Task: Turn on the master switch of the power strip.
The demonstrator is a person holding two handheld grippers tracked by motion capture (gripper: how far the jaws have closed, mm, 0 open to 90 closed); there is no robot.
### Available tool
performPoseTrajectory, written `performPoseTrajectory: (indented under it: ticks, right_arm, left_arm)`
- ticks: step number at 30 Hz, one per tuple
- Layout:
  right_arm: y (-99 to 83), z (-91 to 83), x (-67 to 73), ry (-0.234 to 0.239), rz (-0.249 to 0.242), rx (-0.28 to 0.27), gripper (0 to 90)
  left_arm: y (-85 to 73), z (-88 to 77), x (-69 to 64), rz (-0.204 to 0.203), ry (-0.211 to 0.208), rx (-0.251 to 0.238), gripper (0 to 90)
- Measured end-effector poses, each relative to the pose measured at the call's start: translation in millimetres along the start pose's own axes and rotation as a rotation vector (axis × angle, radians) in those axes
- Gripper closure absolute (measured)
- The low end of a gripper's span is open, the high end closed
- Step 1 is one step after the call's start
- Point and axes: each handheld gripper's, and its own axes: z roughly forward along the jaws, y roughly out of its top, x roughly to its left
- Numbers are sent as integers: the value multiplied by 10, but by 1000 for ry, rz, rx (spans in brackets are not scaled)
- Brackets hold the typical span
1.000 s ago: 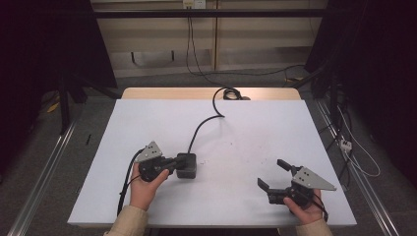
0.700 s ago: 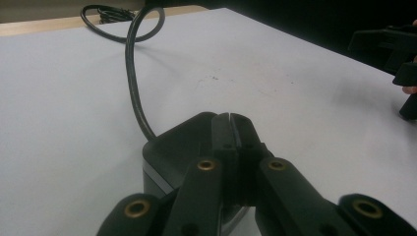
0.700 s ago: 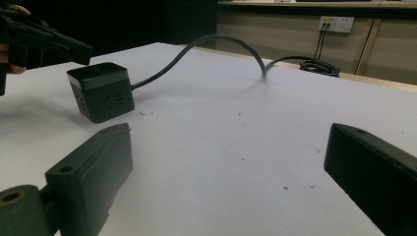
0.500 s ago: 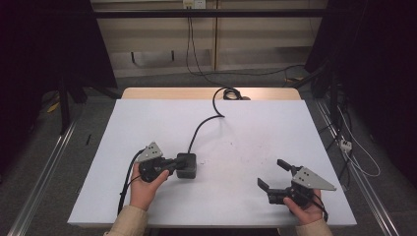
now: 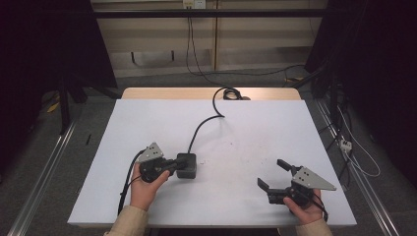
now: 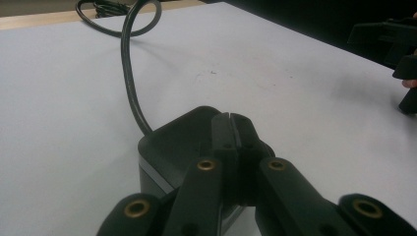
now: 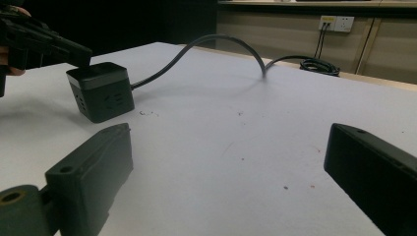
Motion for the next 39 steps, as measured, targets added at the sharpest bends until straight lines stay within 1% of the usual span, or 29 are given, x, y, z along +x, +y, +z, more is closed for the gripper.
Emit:
performPoseTrajectory:
  ticks: [7, 10, 20, 28, 31, 39]
  right_arm:
    - [0, 0, 2, 0, 0, 0, 39]
    - [0, -1, 2, -1, 0, 1, 39]
    - [-1, 2, 5, 0, 4, 2, 39]
    - [-2, 4, 6, -1, 4, 3, 38]
    - [-2, 3, 8, -1, 4, 3, 39]
    - [-2, -1, 7, -2, 5, 3, 38]
  left_arm:
    - [-6, 5, -2, 5, 0, 0, 900]
    - [-15, 5, 4, -14, 0, -2, 900]
    - [-18, 8, 3, -16, 3, 2, 900]
    - [-18, 24, -6, -7, 2, 4, 900]
    - [-8, 33, -18, -1, 5, 12, 900]
    - [-7, 32, -20, -3, 6, 15, 900]
